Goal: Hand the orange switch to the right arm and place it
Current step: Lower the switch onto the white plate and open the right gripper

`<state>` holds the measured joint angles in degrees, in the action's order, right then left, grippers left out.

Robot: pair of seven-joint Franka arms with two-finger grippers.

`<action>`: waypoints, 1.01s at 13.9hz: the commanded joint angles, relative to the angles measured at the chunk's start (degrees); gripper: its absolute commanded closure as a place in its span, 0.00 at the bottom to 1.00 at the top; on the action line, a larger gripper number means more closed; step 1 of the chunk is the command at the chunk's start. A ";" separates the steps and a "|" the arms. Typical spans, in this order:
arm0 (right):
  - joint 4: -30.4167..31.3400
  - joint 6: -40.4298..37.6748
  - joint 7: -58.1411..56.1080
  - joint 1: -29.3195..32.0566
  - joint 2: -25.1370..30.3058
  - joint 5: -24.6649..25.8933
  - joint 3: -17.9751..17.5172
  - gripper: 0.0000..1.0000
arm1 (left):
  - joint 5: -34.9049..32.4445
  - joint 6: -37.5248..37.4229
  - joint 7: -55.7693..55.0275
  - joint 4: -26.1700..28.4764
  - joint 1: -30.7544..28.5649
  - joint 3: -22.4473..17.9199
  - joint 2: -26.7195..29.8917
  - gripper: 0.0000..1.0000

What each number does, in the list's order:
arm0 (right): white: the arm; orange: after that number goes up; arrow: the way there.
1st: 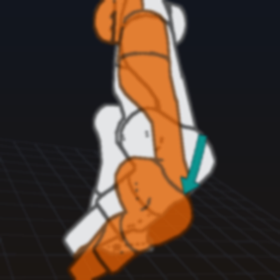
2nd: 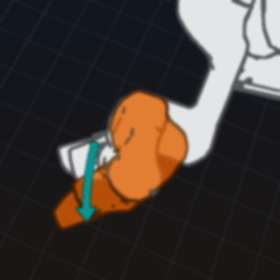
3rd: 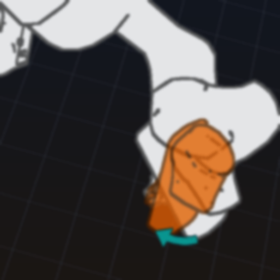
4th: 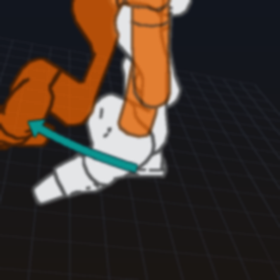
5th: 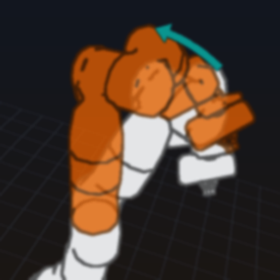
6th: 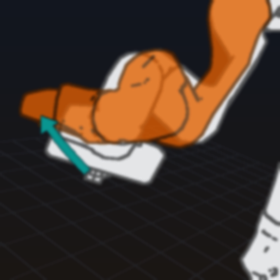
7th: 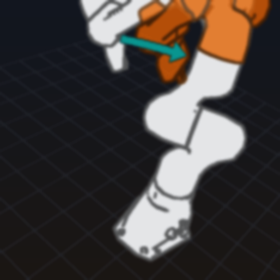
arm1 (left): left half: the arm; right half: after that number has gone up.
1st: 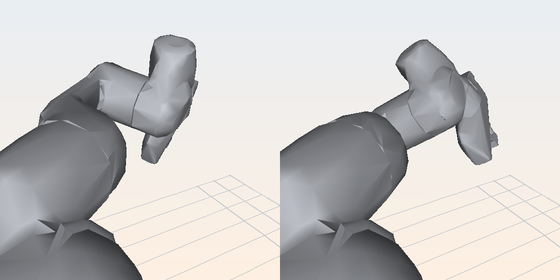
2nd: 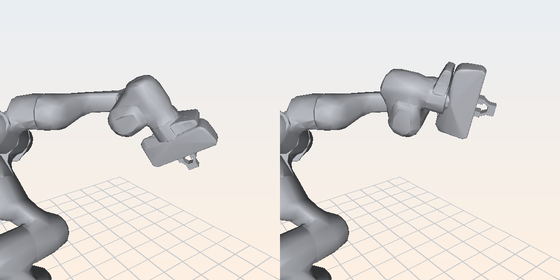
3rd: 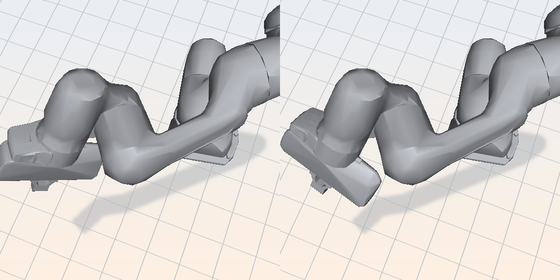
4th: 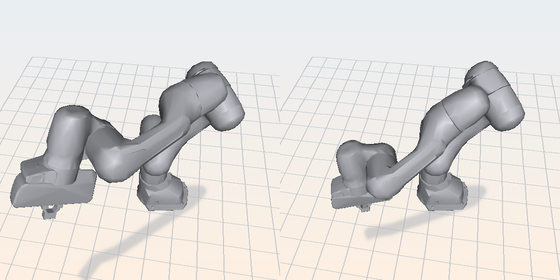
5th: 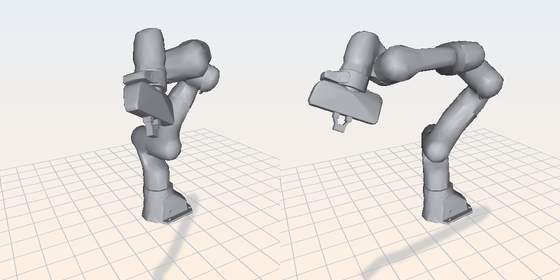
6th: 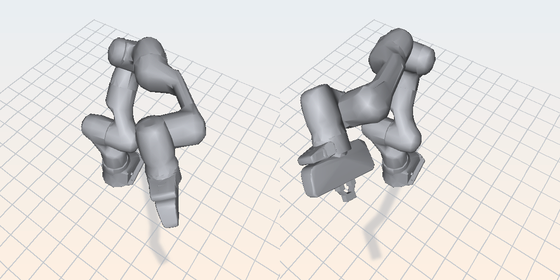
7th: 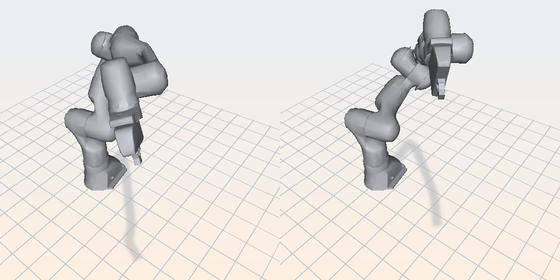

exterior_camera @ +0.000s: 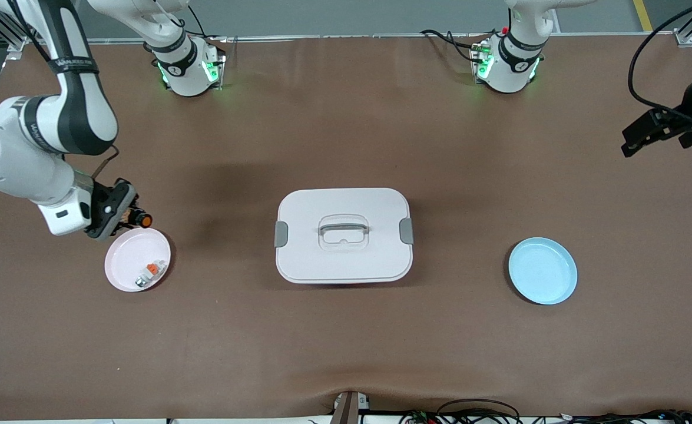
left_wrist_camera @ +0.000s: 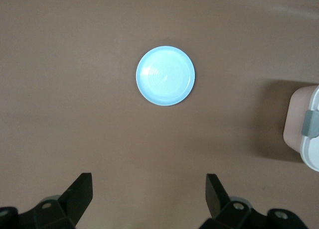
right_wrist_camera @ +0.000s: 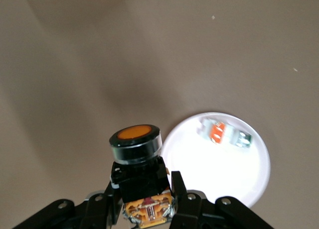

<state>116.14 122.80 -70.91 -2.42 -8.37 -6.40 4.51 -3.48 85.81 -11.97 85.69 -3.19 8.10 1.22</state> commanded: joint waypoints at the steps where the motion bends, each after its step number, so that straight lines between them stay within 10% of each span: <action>1: 0.58 3.49 -6.33 2.68 -0.59 1.92 -0.99 1.00 | 0.23 0.86 1.34 4.13 1.26 -2.22 3.53 0.00; 14: 0.76 23.18 -20.33 8.84 -15.00 1.83 -1.08 1.00 | -0.56 0.50 1.16 3.96 1.52 -2.13 2.47 0.00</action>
<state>117.28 144.54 -90.37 5.18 -22.53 -5.44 4.46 -3.48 85.94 -11.90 88.99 -2.41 6.62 3.44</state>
